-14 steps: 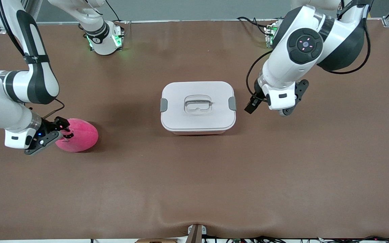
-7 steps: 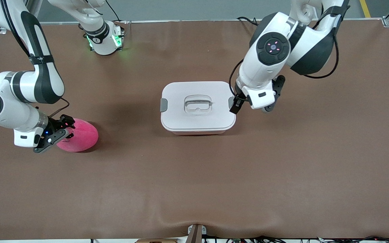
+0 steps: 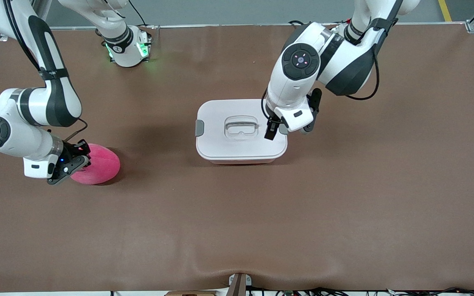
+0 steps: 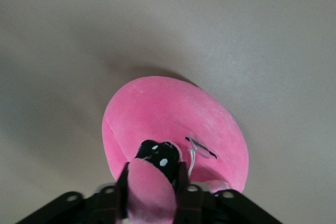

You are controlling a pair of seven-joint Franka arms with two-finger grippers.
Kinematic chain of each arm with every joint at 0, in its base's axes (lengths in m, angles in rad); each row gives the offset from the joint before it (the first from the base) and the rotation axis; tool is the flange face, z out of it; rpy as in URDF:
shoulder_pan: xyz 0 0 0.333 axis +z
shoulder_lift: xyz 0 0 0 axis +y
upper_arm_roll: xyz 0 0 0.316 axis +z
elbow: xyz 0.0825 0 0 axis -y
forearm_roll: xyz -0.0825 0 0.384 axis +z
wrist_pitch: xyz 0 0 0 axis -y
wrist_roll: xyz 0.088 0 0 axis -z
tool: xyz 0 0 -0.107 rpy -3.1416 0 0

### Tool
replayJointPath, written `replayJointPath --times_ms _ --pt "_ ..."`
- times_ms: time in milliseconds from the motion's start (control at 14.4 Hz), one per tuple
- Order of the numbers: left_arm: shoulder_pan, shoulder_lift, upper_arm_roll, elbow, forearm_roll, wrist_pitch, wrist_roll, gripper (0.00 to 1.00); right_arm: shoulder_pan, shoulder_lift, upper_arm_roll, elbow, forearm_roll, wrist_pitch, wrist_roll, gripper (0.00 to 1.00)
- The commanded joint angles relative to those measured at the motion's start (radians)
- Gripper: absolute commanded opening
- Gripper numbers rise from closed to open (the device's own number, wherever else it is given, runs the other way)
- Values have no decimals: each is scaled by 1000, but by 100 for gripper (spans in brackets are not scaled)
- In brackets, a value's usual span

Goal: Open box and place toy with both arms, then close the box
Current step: 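Grasp the pink plush with the right gripper while the left gripper reaches lid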

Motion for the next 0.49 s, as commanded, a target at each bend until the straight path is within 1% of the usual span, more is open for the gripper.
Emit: replayJointPath --times_ms 0,347,416 --pt "-40 42 9 27 -17 22 -69 100 -2 -5 2 3 -13 -6 -23 0" --pt "-60 92 9 27 -13 120 -209 100 -13 -13 -1 23 -13 -9 -113 0" --pt "-77 103 9 27 -19 134 -226 100 -15 -16 -1 34 -13 -11 -141 0"
